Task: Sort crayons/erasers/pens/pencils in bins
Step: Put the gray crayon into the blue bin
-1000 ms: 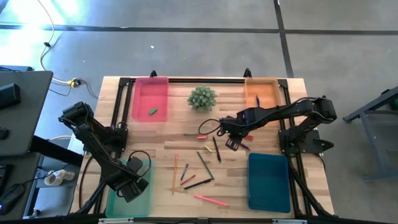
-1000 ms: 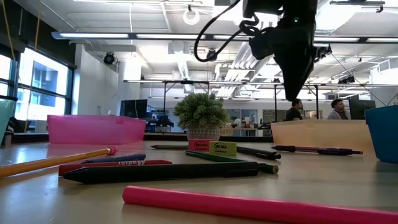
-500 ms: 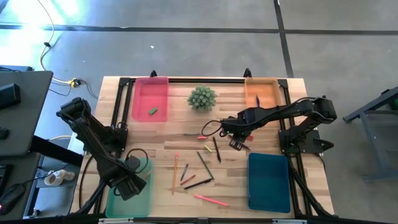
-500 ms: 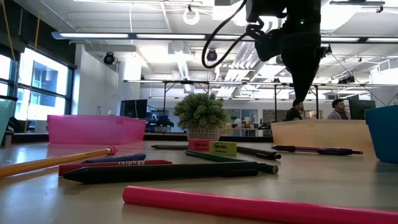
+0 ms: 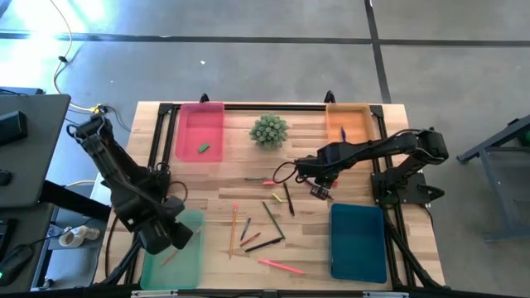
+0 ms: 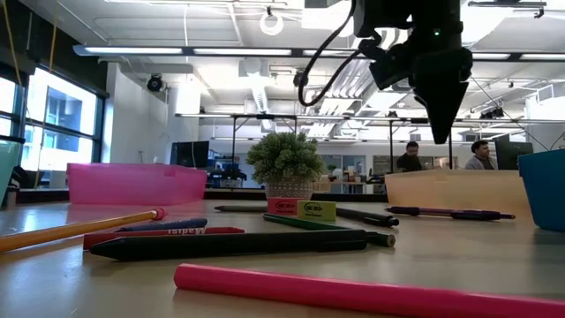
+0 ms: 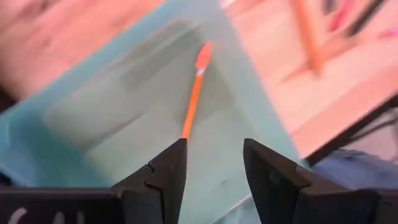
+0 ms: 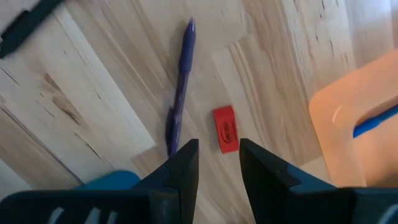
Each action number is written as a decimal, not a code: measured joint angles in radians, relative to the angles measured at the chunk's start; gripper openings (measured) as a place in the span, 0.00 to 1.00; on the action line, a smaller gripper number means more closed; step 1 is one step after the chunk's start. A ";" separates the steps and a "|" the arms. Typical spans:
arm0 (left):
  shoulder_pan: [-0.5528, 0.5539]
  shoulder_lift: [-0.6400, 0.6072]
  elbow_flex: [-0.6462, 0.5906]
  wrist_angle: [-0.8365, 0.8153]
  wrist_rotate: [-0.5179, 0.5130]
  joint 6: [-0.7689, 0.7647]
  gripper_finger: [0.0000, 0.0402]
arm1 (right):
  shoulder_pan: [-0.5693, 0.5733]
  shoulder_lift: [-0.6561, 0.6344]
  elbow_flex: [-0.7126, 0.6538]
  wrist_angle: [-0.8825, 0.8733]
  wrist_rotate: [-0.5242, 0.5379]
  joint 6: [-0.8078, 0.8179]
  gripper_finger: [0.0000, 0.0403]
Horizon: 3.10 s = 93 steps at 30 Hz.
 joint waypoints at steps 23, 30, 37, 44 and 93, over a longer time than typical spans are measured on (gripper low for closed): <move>0.377 -0.120 0.000 0.004 -0.186 0.463 0.36 | -0.078 -0.185 0.000 -0.007 0.080 0.007 0.26; 0.490 -0.120 0.000 0.010 -0.186 0.560 0.36 | -0.122 -0.215 0.000 -0.006 0.080 -0.009 0.26; 0.597 -0.120 0.000 0.109 -0.187 0.741 0.36 | -0.176 -0.254 0.000 -0.005 0.080 -0.012 0.26; 0.719 -0.120 0.000 0.219 -0.184 0.957 0.36 | -0.219 -0.266 0.000 0.010 0.079 0.016 0.26; 1.097 0.518 0.180 0.519 0.186 1.585 0.36 | -0.227 -0.262 0.000 0.090 0.047 0.098 0.26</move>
